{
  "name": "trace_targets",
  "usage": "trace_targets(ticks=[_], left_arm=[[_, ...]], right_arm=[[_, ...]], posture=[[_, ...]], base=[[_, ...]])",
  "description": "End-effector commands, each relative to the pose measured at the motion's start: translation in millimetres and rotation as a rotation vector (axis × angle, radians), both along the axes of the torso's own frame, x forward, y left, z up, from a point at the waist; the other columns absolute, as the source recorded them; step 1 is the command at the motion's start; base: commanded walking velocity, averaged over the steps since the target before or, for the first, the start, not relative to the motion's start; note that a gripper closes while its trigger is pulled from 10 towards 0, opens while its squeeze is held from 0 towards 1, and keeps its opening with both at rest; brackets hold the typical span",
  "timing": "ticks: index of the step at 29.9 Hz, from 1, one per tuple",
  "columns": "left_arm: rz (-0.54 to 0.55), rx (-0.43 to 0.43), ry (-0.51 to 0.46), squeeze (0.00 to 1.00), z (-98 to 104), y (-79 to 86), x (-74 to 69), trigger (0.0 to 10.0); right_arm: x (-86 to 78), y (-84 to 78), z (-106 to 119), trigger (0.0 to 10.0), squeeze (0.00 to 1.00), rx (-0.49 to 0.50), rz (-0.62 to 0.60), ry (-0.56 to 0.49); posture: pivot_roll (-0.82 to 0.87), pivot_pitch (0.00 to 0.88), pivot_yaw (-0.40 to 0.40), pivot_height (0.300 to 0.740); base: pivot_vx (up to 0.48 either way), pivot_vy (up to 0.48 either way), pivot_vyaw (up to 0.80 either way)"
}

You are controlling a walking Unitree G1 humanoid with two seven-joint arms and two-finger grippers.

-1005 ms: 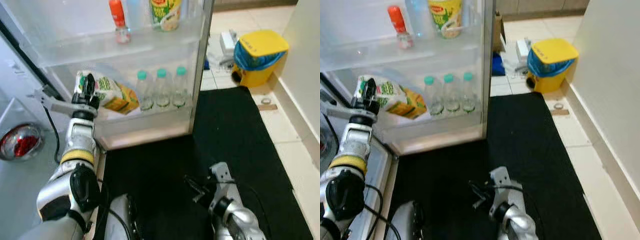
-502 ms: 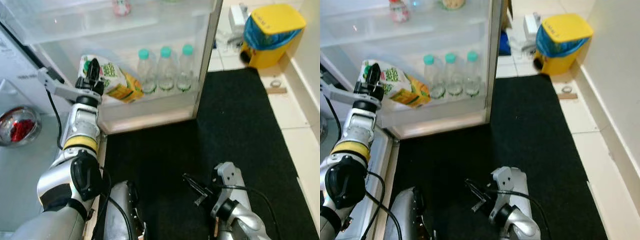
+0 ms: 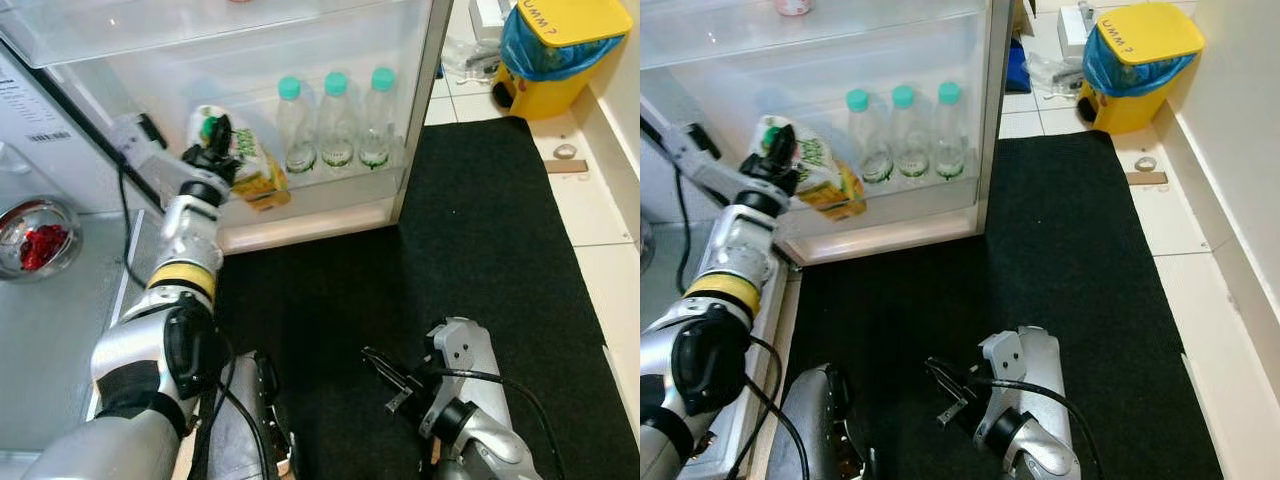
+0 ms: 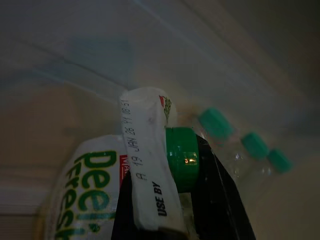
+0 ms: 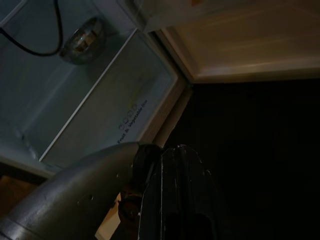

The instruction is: Restocking fridge

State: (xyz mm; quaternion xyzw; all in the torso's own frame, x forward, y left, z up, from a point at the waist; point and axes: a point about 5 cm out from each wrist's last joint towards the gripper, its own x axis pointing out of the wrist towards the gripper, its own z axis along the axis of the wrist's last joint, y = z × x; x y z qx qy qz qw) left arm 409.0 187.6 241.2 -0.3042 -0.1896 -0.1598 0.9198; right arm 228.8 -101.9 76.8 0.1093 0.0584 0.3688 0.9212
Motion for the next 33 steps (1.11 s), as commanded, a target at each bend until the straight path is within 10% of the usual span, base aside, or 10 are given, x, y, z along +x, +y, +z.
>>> trace_targets(ticks=[1, 24, 25, 26, 33], left_arm=[[-0.022, 0.021, 0.027, 0.00, -9.6, -8.8, -0.3, 10.0], [-0.008, 0.078, 0.131, 0.00, -30.2, -20.6, -0.6, 10.0], [-0.005, 0.064, 0.127, 0.38, -27.9, -19.3, -0.1, 10.0], [-0.003, 0.048, 0.122, 1.00, -24.6, -17.5, 0.6, 10.0], [0.026, 0.015, 0.076, 1.00, -8.9, -7.9, 2.4, 10.0]], right_arm=[[-7.6, 2.6, -5.5, 10.0, 0.00, 0.003, 0.009, 0.042], [-7.4, 1.2, 2.6, 10.0, 0.00, -0.006, -0.002, 0.038], [-7.1, 1.2, 3.4, 10.0, 0.00, -0.006, -0.002, 0.036], [-6.6, 1.1, 4.1, 10.0, 0.00, -0.007, -0.002, 0.034], [-4.7, 0.5, 4.8, 10.0, 0.00, -0.010, -0.004, 0.031]], posture=[[-0.20, 0.491, 0.113, 0.460], [-0.21, 0.497, 0.116, 0.460], [-0.21, 0.494, 0.116, 0.460], [-0.21, 0.493, 0.115, 0.460], [-0.20, 0.486, 0.115, 0.460]], base=[[0.000, 0.000, 0.00], [0.000, 0.000, 0.00], [0.000, 0.000, 0.00], [0.000, 0.000, 0.00], [0.000, 0.000, 0.00]])
